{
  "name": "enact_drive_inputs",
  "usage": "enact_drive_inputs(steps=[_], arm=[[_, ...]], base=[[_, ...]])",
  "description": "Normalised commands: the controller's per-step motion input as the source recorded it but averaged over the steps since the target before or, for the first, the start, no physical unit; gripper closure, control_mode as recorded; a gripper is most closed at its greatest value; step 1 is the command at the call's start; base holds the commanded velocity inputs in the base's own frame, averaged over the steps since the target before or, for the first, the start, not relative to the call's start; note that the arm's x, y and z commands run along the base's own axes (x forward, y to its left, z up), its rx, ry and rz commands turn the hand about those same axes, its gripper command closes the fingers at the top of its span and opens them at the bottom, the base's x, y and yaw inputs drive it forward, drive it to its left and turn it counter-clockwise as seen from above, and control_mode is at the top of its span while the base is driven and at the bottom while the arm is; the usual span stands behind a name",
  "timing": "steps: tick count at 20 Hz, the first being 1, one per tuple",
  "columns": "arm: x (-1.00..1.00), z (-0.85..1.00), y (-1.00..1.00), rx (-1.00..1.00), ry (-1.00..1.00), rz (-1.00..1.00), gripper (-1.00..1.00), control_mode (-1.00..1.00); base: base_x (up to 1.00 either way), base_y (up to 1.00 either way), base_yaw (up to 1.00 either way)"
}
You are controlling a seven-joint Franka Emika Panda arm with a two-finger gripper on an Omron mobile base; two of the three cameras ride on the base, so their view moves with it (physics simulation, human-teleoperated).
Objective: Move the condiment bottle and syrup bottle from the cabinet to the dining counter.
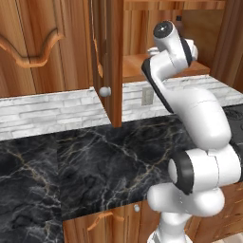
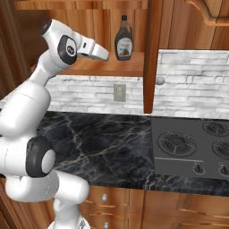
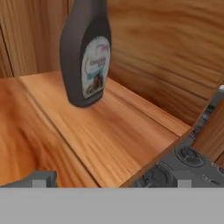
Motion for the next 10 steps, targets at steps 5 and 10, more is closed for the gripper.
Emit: enact_drive_inputs(steps=[5, 10], arm=[[0.34, -0.02, 0.0, 0.0, 0.0, -0.11, -1.0, -1.0], [0.24, 0.15, 0.0, 0.02, 0.07, -0.1, -1.0, -1.0]], base=[[0.0, 0.0, 0.0], [0.0, 0.0, 0.0]])
